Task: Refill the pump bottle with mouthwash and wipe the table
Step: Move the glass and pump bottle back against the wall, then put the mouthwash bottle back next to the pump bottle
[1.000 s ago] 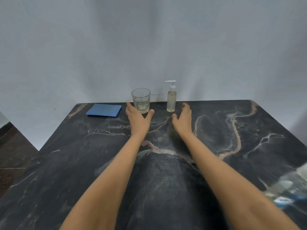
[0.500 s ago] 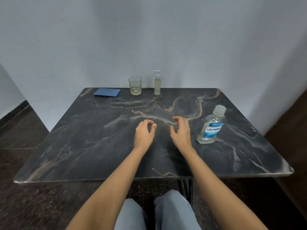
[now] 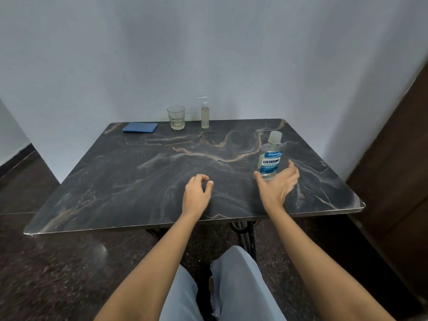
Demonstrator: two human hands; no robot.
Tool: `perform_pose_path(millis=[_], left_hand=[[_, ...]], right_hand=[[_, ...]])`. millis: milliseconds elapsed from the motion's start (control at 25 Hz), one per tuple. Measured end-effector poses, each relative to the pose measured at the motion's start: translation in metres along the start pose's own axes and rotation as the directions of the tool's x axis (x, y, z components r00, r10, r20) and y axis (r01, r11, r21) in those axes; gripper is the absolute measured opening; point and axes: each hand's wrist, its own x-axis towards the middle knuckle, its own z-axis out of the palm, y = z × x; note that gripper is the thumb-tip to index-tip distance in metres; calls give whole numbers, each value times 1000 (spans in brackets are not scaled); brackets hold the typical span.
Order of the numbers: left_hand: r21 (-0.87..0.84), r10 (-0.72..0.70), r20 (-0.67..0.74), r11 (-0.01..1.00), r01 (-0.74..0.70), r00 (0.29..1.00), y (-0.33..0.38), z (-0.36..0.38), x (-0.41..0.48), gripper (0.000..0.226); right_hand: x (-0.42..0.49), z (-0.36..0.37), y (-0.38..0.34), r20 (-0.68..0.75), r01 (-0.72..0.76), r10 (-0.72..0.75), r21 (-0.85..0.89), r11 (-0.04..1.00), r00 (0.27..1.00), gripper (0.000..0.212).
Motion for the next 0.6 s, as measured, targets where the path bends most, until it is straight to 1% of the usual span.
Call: perform_pose_path(millis=[80,200,360,480,600], left_hand=[[-1,1,2,1000,-1,1000,2,2,2,23],[-14,8,9,1000,-8,1000,4,4,9,22],[-14,14,-7,1000,-14,1000,3,2,29,21],[-3,34,-20,999,-34,999,0,0,59,21],[-12,32,-24,999,-32,999,0,3,96,20]], right_hand=[[14,3,1,79,-38,38,-2,999,996,105],[29,15,10,158,-20,11,55,998,987,100],[42,25,9,186,-33,-1,180,983,983,81],[75,33,-15,182,12,-58,247,969,982,77],[118,54,-43,190,70,-125,271,960,974,76]])
